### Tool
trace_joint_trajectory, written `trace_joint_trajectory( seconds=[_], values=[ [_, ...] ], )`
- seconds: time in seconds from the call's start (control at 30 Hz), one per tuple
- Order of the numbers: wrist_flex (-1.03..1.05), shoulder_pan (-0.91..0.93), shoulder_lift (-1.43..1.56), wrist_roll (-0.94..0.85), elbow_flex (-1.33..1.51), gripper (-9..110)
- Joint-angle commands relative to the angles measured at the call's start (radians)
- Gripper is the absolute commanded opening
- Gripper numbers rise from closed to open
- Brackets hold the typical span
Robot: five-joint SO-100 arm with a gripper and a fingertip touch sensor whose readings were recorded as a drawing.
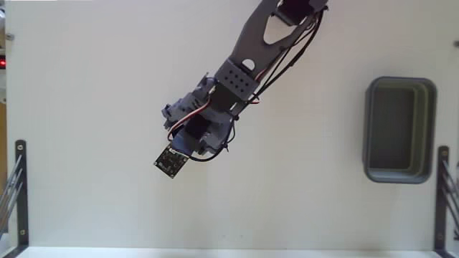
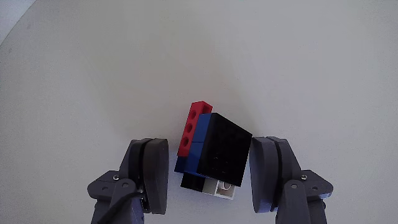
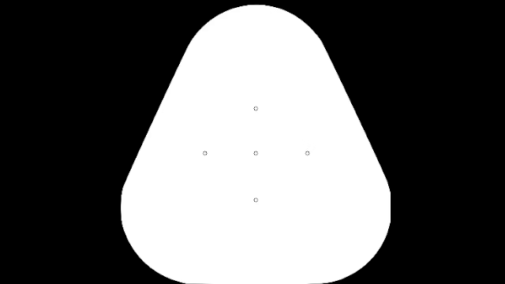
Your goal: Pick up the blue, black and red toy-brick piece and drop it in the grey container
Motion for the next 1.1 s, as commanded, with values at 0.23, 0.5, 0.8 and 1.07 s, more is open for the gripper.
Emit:
trace_joint_trajectory(
  seconds=[0.23,0.5,0.8,1.07],
  values=[
    [-0.010,0.006,0.028,0.003,0.000,74],
    [-0.010,0.006,0.028,0.003,0.000,72],
    [-0.010,0.006,0.028,0.003,0.000,69],
    [-0.010,0.006,0.028,0.003,0.000,67]
  ],
)
